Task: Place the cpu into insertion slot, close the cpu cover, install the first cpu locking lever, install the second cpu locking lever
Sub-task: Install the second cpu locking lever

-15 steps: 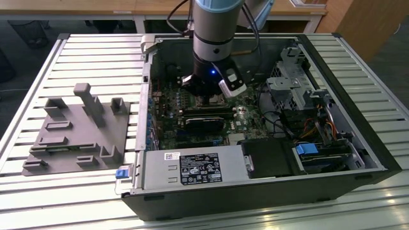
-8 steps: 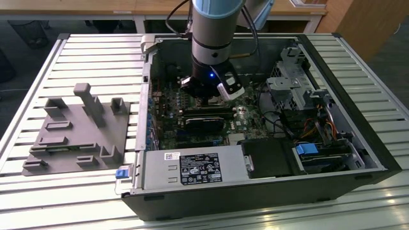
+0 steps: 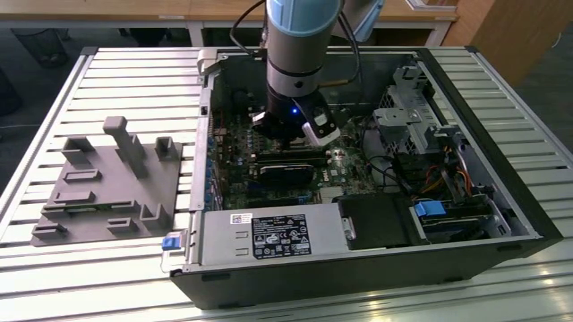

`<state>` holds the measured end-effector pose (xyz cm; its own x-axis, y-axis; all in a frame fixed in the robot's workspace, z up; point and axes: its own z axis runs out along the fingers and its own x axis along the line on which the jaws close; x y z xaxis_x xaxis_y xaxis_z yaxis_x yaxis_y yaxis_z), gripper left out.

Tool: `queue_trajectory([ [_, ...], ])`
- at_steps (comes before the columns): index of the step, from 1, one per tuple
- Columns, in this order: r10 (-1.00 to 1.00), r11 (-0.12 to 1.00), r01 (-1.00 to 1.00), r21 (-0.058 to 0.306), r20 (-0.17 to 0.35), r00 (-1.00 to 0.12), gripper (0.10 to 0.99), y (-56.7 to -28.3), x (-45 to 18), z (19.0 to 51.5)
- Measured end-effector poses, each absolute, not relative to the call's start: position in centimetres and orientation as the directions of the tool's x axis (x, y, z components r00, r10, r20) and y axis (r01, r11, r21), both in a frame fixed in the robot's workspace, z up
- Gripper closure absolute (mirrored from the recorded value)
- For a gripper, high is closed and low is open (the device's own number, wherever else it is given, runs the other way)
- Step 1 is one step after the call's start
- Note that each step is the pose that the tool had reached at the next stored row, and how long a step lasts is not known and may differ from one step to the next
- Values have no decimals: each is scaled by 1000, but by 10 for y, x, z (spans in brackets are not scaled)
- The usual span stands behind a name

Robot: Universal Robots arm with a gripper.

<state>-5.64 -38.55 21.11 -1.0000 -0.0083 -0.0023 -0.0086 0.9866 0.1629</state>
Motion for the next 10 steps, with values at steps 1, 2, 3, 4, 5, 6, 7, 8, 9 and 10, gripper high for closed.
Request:
queue_trajectory([
  [1,-8,986,-9,168,-2,-1000,980,-386,-57,211],
  [2,-8,985,-9,171,-2,-1000,980,-387,-58,211],
  [3,-8,985,-9,175,-2,-1000,980,-388,-59,210],
  [4,-8,984,-9,177,-2,-1000,980,-389,-60,210],
  [5,-8,984,-9,179,-3,-1000,980,-390,-61,209],
  [6,-8,983,-9,181,-3,-1000,980,-390,-62,208],
  [7,-8,983,-9,183,-3,-1000,980,-390,-62,207],
  [8,-8,983,-9,185,-2,-1000,980,-391,-63,206],
  [9,-8,982,-9,187,-2,-1000,980,-391,-63,205],
  [10,-8,982,-9,190,-3,-1000,980,-391,-64,204],
])
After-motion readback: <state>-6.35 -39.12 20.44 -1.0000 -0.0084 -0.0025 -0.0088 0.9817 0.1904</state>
